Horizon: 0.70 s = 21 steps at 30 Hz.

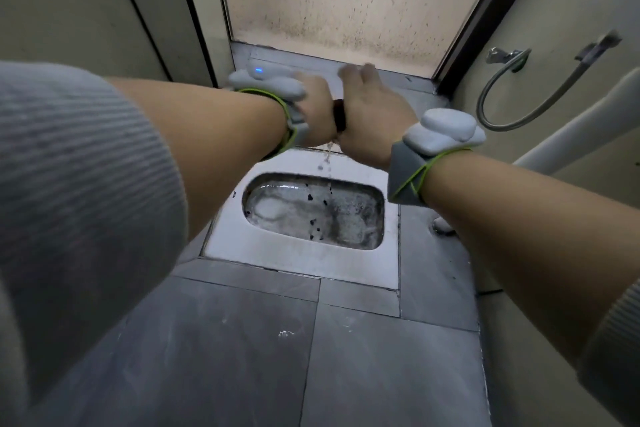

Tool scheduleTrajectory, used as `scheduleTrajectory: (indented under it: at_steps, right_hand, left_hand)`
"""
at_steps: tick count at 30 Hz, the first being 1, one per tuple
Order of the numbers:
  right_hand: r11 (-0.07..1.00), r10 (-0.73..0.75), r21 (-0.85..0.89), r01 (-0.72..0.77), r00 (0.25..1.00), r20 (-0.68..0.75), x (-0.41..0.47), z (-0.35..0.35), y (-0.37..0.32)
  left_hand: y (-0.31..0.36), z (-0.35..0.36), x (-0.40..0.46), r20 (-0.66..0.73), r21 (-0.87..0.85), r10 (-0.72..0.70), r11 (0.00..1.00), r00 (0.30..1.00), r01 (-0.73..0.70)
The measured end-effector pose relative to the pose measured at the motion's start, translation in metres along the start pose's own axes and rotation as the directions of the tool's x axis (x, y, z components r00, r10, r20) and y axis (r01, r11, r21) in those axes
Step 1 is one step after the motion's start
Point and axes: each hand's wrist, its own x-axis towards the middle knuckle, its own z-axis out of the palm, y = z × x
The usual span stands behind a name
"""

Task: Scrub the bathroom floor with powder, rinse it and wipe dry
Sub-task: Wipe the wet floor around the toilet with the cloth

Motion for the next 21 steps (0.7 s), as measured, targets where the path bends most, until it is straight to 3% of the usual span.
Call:
scheduleTrajectory:
  at_steps: [3,7,10,13,15,21]
  right_hand:
    - [0.959,-0.247,-0.164,0.23,0.965,-0.091,-0.012,-0.001,-0.003]
    - [0.928,-0.219,-0.326,0.183,0.972,-0.079,-0.008,-0.006,-0.005]
    - [0.933,-0.171,-0.336,0.129,0.98,-0.099,-0.006,-0.01,-0.009]
    - [0.935,-0.057,-0.351,0.051,0.998,-0.007,-0.004,-0.012,-0.01]
    - [0.972,0.008,-0.235,0.006,0.998,0.055,-0.002,-0.008,-0.006]
    - [0.987,0.133,0.078,-0.143,0.983,0.124,-0.007,0.003,-0.007]
  left_hand:
    - [-0.005,-0.003,-0.003,0.154,-0.149,0.068,0.988,0.986,-0.045]
    - [-0.01,-0.011,-0.006,0.253,-0.338,0.042,0.94,0.967,0.047]
    - [-0.007,-0.011,-0.002,0.203,-0.225,0.005,0.973,0.979,0.042]
    - [0.011,-0.006,-0.002,0.089,0.08,-0.032,0.997,0.996,0.024]
    - [0.016,0.0,-0.003,0.033,0.21,-0.059,0.976,0.998,0.051]
    - [0.002,-0.005,-0.01,0.026,0.275,0.2,0.941,0.979,-0.2]
